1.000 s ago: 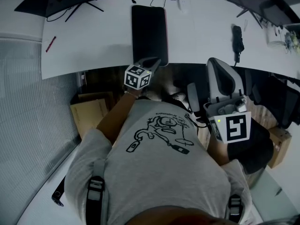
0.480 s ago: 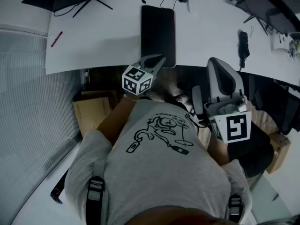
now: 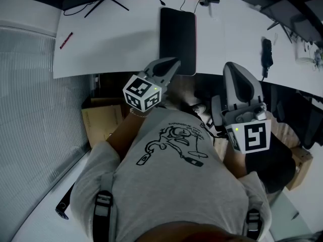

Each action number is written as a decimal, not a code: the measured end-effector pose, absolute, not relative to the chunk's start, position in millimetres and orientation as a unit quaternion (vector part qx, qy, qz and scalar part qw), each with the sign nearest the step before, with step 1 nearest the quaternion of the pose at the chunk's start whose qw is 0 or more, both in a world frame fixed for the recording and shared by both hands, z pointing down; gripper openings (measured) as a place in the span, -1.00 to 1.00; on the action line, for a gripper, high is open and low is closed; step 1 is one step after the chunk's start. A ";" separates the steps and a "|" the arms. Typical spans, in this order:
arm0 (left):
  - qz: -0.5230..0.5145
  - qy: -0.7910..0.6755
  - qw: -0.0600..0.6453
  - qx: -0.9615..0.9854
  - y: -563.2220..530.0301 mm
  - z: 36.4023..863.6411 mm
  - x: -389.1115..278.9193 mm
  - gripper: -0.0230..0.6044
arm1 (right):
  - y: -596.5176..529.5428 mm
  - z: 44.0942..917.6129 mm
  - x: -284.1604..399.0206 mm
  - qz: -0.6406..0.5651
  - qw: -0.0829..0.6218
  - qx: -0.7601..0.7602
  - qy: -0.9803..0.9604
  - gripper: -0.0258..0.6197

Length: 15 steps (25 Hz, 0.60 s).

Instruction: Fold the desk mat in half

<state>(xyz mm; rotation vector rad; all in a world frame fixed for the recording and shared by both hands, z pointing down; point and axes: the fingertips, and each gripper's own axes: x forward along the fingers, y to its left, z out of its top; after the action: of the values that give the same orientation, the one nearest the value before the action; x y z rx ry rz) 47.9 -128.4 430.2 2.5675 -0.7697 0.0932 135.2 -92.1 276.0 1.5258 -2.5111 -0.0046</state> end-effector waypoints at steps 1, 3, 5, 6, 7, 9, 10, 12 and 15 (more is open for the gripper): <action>0.029 -0.281 0.222 0.933 -128.8 422.5 44.1 -0.85 | -93.3 276.2 132.2 -0.001 0.102 0.516 -0.851 -0.90; 0.021 -0.284 0.210 0.935 -129.4 407.5 36.2 -0.85 | -95.0 276.8 126.3 -0.001 0.102 0.514 -0.852 -0.90; 0.013 -0.289 0.200 0.936 -129.4 393.0 27.9 -0.85 | -96.1 277.0 121.0 -0.002 0.102 0.513 -0.852 -0.90; 0.009 -0.291 0.195 0.937 -129.2 386.0 23.6 -0.85 | -96.6 277.1 118.5 -0.002 0.102 0.513 -0.852 -0.90; 0.005 -0.294 0.190 0.937 -129.1 379.3 19.3 -0.85 | -97.1 277.3 115.9 -0.002 0.102 0.512 -0.853 -0.90; -0.003 -0.299 0.180 0.937 -128.8 367.0 10.3 -0.85 | -97.9 278.1 110.1 -0.002 0.104 0.511 -0.853 -0.90; -0.006 -0.300 0.176 0.937 -128.5 361.4 6.1 -0.85 | -98.4 278.6 107.2 -0.002 0.104 0.510 -0.854 -0.90; -0.010 -0.301 0.171 0.938 -127.7 351.2 -1.0 -0.85 | -99.2 279.9 101.5 -0.002 0.106 0.508 -0.854 -0.90; -0.008 -0.303 0.161 0.939 -126.2 339.3 -10.5 -0.85 | -100.4 280.7 93.3 -0.002 0.109 0.505 -0.856 -0.90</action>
<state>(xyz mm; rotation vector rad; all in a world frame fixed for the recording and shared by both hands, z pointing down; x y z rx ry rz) -10.5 -126.2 339.3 2.6821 -0.8664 -0.0215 93.3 -100.4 280.7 1.4856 -2.5184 -0.0068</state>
